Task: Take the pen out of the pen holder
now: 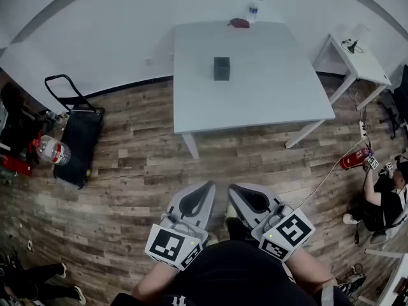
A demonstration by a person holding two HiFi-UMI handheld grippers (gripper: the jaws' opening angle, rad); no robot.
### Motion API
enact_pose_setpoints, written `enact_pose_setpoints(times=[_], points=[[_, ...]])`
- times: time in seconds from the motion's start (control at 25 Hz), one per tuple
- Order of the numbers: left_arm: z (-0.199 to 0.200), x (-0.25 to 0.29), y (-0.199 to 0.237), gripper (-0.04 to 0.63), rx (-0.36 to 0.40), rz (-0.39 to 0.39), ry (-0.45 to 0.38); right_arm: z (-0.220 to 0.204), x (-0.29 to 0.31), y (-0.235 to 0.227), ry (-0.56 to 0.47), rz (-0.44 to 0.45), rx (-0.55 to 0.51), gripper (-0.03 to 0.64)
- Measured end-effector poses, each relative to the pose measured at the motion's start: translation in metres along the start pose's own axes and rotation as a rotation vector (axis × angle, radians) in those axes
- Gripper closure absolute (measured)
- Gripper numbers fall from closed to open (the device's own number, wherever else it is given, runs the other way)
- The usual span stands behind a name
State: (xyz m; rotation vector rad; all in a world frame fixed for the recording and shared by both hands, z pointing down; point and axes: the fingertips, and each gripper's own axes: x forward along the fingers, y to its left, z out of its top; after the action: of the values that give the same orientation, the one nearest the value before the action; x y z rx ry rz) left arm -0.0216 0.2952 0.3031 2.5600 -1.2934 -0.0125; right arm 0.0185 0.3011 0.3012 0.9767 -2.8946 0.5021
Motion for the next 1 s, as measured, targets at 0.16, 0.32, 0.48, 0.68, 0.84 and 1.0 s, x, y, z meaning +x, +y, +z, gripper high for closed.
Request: enact_pose_setpoints(times=[0.16,0.32,0.48,0.68,0.84,1.0], points=[[0.011,0.035,0.006,0.589,0.009,0.027,-0.004,0.015,0.007,-0.036,-0.002,0.025,0.002,0.600],[0.023,0.068,0.011,0.589,0.021,0.054,-0.006,0.032,0.012,-0.069,-0.006,0.048,-0.013,0.601],[0.030,0.095,0.012,0.589,0.041,0.067,-0.010,0.041,0.012,-0.100,-0.013,0.048,-0.021,0.601],[0.033,0.121,0.008,0.589,0.061,0.064,0.001,0.048,0.011,-0.122,-0.029,0.061,-0.015,0.601],[0.038,0.134,0.009,0.589,0.067,0.057,-0.002,0.054,0.011,-0.135,-0.040,0.053,-0.018,0.600],[0.042,0.148,0.017,0.589,0.063,0.047,-0.001,0.056,0.014,-0.148,-0.036,0.032,-0.017,0.601]])
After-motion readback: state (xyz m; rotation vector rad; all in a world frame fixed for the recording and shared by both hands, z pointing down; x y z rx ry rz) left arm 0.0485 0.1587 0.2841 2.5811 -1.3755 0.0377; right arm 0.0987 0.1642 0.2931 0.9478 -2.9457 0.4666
